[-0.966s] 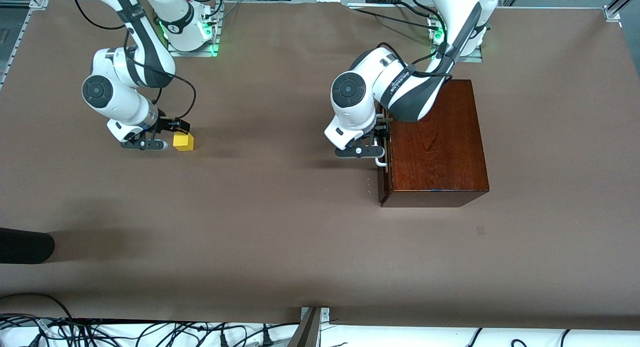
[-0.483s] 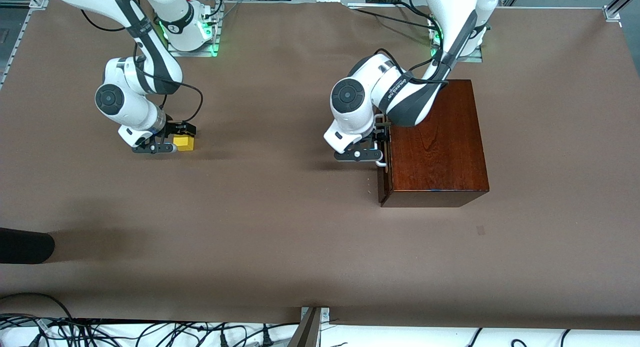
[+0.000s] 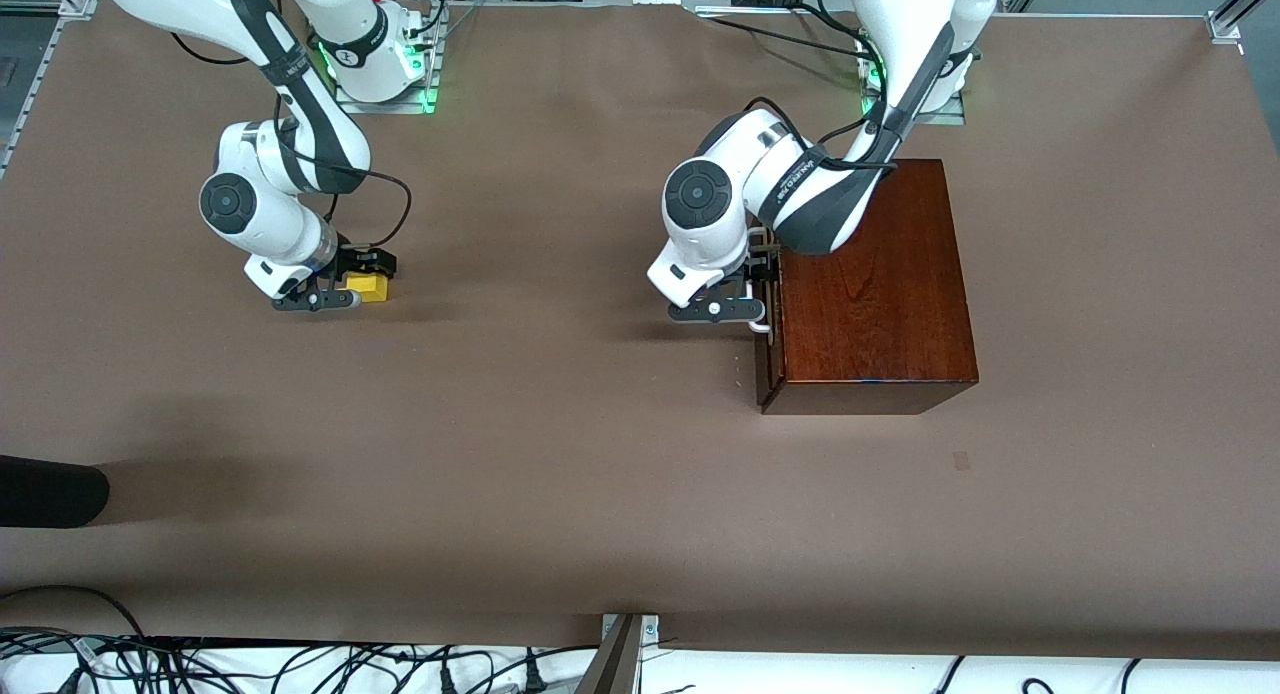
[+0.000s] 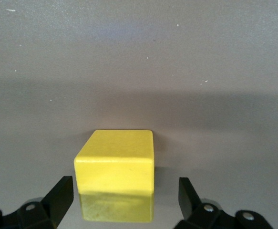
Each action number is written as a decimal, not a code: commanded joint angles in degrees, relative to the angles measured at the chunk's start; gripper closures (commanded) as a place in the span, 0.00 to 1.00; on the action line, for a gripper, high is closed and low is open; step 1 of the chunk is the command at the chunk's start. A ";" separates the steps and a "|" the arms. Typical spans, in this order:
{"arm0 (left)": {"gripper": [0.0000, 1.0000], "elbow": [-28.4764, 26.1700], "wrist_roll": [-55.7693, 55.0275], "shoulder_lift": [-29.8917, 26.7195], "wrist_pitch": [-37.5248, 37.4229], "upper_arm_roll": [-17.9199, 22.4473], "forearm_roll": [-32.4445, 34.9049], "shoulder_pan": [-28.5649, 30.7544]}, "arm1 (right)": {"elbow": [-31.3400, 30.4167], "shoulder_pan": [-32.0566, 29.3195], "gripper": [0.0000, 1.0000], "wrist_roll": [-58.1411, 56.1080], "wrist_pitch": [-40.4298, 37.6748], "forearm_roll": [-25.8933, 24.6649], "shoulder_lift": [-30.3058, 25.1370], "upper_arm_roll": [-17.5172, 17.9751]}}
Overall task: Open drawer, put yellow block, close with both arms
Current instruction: 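Grasp the handle with the left gripper while the right gripper grasps the cube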
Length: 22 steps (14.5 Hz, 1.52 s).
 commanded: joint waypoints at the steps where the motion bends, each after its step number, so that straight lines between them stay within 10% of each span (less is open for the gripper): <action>1: 0.00 0.23 -1.03 0.87 2.42 -0.14 -1.51 -0.41 | -0.21 0.20 0.54 -0.75 1.05 -0.51 -0.01 0.02; 3: 0.00 0.50 -1.03 1.04 2.60 -0.23 -1.60 -0.59 | -0.21 0.20 1.00 -0.75 1.05 -0.42 0.08 -0.07; 15: 0.00 5.15 -2.79 3.50 4.89 0.91 -1.51 -7.08 | 0.94 0.11 1.00 -0.57 0.26 -0.34 -1.94 -0.33; 22: 0.00 8.75 -4.02 6.14 4.89 1.97 -1.69 -10.25 | 5.85 0.11 1.00 -0.31 -14.31 -0.25 -8.96 -0.68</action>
